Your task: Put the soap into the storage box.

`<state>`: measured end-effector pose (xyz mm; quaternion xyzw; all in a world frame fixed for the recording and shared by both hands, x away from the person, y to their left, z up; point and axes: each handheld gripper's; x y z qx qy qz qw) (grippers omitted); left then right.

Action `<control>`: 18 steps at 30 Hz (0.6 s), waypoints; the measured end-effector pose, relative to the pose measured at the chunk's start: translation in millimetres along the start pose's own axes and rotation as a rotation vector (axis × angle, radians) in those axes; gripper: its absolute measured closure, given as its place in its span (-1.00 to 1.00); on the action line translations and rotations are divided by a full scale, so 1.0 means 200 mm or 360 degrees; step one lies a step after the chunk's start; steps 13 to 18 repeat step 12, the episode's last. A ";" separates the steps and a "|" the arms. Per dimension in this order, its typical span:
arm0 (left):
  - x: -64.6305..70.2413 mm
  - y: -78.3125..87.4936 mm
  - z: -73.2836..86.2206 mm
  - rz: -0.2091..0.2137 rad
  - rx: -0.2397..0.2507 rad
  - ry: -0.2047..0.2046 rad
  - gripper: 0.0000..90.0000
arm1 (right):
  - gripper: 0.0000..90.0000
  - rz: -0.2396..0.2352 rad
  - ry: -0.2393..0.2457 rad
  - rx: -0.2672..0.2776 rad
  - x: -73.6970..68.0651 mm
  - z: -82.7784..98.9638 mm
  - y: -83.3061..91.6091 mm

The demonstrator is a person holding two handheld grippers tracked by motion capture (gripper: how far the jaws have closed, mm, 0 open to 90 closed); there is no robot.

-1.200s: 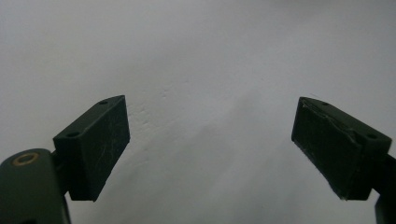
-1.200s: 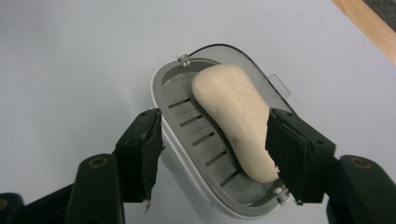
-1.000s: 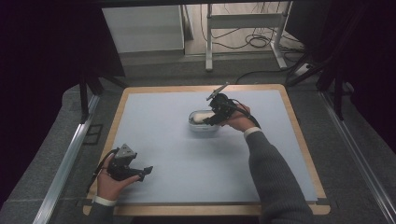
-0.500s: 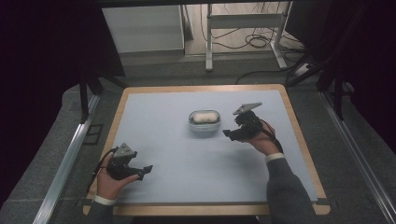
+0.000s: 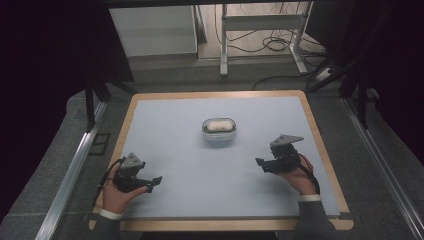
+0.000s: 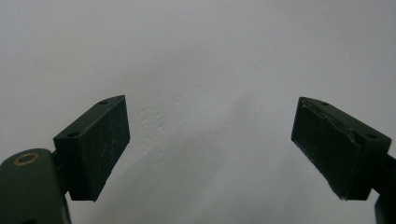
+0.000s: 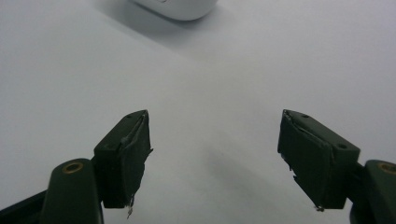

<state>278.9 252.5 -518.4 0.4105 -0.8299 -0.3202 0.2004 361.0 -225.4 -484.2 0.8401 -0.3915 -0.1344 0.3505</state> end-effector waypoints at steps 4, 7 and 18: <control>0.00 0.00 0.00 0.0002 0.0004 0.0001 -0.73 | -0.44 0.0019 -0.0031 0.0021 0.01 0.00 0.03; 0.00 0.00 0.00 0.0000 0.0000 -0.0002 -0.73 | -0.44 0.0017 -0.0031 0.0045 0.00 0.00 0.04; 0.00 -0.01 0.00 -0.0006 -0.0005 -0.0009 -0.73 | -0.47 0.0032 -0.0026 0.0056 -0.01 0.00 0.04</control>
Point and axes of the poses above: each handheld gripper's, and its own axes: y roughly backward along the jaws, z roughly out of its underside, x roughly to its right
